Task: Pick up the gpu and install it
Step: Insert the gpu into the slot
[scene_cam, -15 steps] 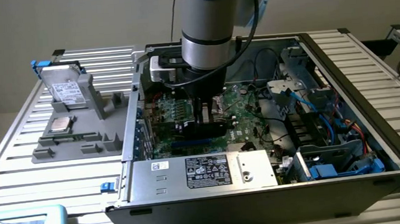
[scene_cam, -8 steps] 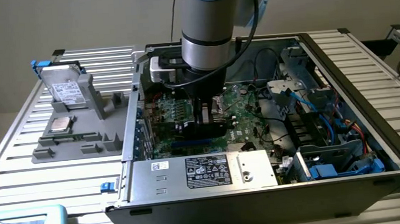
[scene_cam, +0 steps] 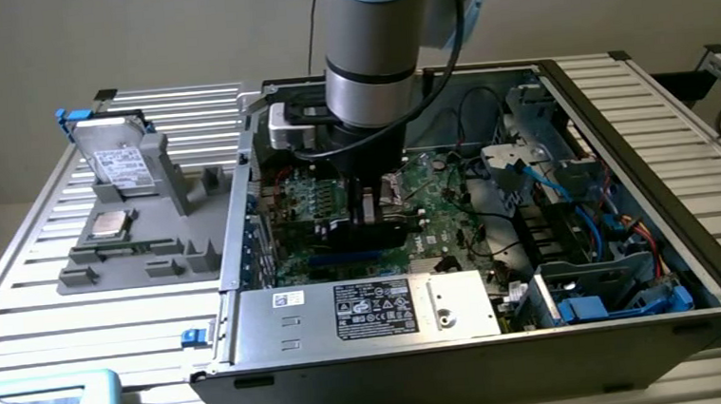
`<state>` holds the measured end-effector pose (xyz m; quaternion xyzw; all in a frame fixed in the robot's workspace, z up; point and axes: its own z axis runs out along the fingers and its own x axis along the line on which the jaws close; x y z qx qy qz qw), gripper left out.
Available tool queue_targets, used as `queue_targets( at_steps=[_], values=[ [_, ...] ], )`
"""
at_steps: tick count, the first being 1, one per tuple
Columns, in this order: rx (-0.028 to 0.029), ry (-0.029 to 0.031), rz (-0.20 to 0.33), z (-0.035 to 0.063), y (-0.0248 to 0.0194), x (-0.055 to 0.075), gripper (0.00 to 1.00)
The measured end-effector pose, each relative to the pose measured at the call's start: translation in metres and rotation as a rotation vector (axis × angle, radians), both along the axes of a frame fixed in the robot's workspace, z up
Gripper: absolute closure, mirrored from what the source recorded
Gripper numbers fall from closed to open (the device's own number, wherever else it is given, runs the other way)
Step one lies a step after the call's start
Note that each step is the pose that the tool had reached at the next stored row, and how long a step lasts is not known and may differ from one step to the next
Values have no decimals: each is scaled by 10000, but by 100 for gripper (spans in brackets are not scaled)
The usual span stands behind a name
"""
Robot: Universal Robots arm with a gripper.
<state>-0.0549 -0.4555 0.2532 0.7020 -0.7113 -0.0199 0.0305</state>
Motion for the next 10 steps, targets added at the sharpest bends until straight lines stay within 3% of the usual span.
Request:
queue_targets(
  at_steps=[10],
  values=[
    [-24,7,3,-9,3,-10,73]
  ],
)
